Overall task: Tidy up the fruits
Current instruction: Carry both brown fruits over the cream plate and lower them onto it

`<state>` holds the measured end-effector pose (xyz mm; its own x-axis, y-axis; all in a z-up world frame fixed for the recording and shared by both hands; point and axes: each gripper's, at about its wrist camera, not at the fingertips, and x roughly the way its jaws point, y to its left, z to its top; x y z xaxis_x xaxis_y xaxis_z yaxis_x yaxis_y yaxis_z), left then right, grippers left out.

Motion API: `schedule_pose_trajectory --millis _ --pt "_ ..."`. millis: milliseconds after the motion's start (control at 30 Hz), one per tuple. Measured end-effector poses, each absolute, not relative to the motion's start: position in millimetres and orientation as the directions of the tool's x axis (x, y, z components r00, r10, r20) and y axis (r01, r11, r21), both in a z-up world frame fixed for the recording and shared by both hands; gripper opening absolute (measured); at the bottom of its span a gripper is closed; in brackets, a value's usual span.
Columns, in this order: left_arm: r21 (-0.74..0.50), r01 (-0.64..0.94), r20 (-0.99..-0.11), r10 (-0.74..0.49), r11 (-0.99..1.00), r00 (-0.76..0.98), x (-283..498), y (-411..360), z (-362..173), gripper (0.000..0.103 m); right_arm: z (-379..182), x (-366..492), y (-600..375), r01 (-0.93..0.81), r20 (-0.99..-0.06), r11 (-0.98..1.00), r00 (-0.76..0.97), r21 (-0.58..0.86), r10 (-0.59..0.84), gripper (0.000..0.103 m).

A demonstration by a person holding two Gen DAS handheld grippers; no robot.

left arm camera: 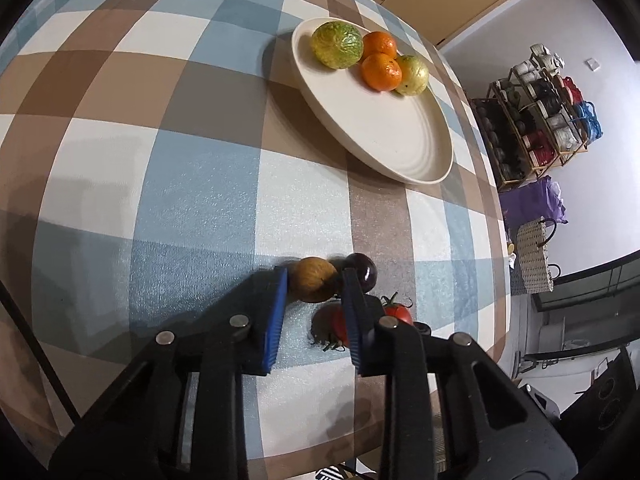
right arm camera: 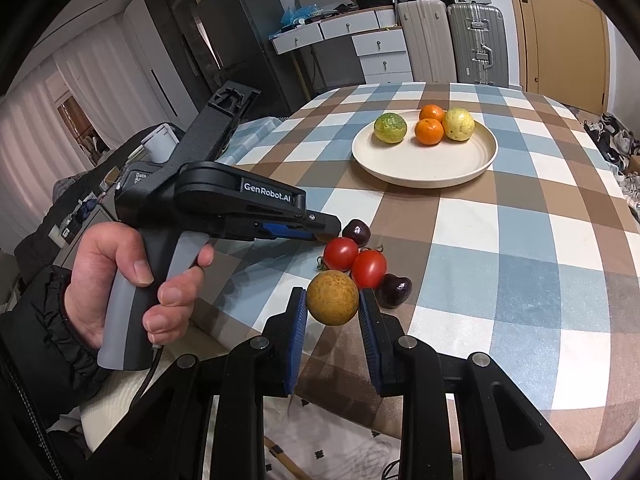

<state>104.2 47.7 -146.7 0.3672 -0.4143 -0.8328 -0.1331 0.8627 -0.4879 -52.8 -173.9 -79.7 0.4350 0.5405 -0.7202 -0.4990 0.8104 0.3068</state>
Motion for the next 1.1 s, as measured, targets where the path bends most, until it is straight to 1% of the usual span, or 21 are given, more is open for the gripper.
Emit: schedule_pose_trajectory --millis 367,567,733,900,967,1100 --pt "-0.497 -0.114 -0.800 -0.404 0.860 0.443 100 56 -117 0.024 -80 -48 -179 -0.482 -0.717 0.815 0.439 0.321 0.542 0.027" --pt "-0.472 -0.037 -0.775 -0.395 0.881 0.492 117 50 -85 0.024 -73 -23 -191 -0.445 -0.715 0.846 0.485 0.294 0.504 0.027" --pt "-0.453 0.007 -0.761 -0.391 0.891 0.517 149 45 -61 0.024 -67 17 -205 -0.399 -0.701 0.854 0.501 0.335 0.509 0.027" --pt "-0.408 0.039 -0.765 -0.365 0.912 0.531 202 41 -42 0.024 -59 66 -197 -0.412 -0.688 0.848 0.508 0.334 0.518 0.027" --pt "-0.399 0.047 -0.768 -0.362 0.916 0.527 224 39 -39 0.024 -59 86 -190 -0.421 -0.687 0.846 0.509 0.327 0.519 0.027" --pt "-0.371 0.072 -0.787 -0.355 0.926 0.504 271 33 -40 0.024 -71 129 -174 -0.425 -0.688 0.832 0.482 0.358 0.542 0.027"
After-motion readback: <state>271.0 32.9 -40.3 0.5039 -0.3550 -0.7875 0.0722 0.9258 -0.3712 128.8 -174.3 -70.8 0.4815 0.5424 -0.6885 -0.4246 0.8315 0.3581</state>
